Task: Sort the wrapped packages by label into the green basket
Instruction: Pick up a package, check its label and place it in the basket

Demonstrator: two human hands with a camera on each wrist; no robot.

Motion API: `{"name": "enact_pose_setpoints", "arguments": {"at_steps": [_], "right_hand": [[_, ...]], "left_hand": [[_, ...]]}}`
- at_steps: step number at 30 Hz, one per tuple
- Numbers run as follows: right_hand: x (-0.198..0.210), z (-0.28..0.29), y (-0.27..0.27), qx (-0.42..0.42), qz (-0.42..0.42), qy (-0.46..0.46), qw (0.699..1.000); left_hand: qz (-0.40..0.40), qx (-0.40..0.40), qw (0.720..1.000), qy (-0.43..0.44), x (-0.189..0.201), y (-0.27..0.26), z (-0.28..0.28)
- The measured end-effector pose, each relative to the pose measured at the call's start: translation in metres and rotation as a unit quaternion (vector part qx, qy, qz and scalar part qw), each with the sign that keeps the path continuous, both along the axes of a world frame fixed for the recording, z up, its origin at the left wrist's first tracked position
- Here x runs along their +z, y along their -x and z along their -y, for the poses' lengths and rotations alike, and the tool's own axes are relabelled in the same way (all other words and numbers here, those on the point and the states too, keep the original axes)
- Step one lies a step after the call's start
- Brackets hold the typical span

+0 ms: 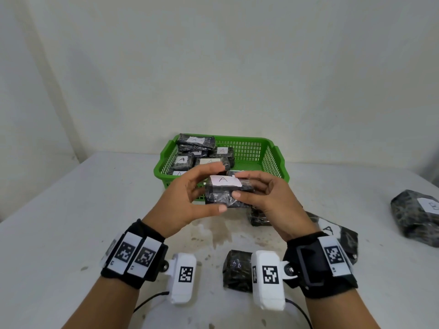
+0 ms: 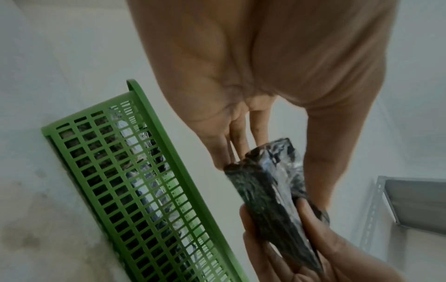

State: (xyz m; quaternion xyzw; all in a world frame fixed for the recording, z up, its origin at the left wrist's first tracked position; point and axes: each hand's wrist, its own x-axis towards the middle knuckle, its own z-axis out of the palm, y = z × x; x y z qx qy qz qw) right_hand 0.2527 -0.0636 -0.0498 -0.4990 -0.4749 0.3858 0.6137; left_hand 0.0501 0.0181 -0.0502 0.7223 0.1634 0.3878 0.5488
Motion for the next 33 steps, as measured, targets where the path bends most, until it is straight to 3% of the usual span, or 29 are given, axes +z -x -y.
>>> {"name": "enact_pose_setpoints", "arguments": {"at_steps": [5,8,10,14,23,33], "right_hand": [[-0.002,0.001,-0.003,0.036,0.039,0.000,0.999],[-0.002,0.000,0.001,0.085,-0.030,0.049,0.995],[0.000,0.000,0.005,0.068,-0.083,0.045,0.993],[-0.003,-0.002,0.006,0.017,-0.065,0.036,0.997],[-0.004,-0.003,0.016,-0.007,-0.065,0.036,0.997],[-0.001,0.000,0.012,0.027,-0.091,0.057,0.994]], "left_hand": [[0.002,0.054,0.999,0.005,-0.002,0.000,-0.003],[0.009,0.069,0.997,-0.022,-0.002,-0.001,-0.002],[0.014,0.066,0.997,-0.028,-0.002,-0.002,-0.001],[0.002,0.062,0.998,-0.031,-0.002,-0.003,0.001],[-0.004,0.061,0.997,-0.043,-0.005,-0.005,0.002],[0.028,0.064,0.997,-0.025,-0.002,-0.001,-0.001]]}}
